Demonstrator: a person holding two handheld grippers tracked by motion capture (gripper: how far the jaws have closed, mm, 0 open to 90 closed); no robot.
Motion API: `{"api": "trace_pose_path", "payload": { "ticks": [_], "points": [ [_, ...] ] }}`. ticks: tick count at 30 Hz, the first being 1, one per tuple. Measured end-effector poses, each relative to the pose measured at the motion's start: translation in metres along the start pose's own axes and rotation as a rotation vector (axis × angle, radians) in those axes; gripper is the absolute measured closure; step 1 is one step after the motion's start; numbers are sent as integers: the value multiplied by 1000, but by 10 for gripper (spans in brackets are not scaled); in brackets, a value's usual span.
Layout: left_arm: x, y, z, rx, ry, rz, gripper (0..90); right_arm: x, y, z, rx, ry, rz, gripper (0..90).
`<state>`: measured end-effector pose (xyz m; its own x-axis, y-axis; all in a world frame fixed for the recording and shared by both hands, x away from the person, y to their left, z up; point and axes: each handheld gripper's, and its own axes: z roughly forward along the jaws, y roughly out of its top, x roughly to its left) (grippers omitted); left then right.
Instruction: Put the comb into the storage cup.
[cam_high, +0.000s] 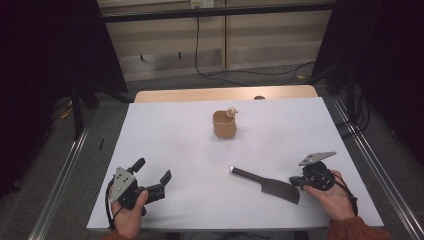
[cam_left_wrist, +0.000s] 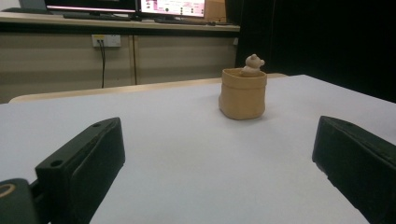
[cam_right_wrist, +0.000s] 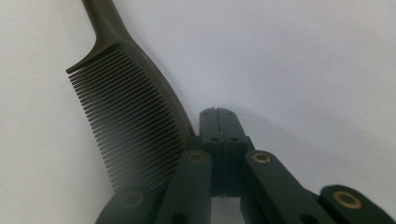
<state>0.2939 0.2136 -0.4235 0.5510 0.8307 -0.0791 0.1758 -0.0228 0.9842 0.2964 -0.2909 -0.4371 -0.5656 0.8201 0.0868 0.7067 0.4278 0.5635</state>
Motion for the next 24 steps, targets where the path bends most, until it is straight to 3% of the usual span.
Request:
{"api": "trace_pose_path", "payload": {
  "ticks": [24],
  "points": [
    [0, 0, 0, 0, -2, 0, 25, 11, -9, -5, -3, 22, -7, 900]
  ]
}}
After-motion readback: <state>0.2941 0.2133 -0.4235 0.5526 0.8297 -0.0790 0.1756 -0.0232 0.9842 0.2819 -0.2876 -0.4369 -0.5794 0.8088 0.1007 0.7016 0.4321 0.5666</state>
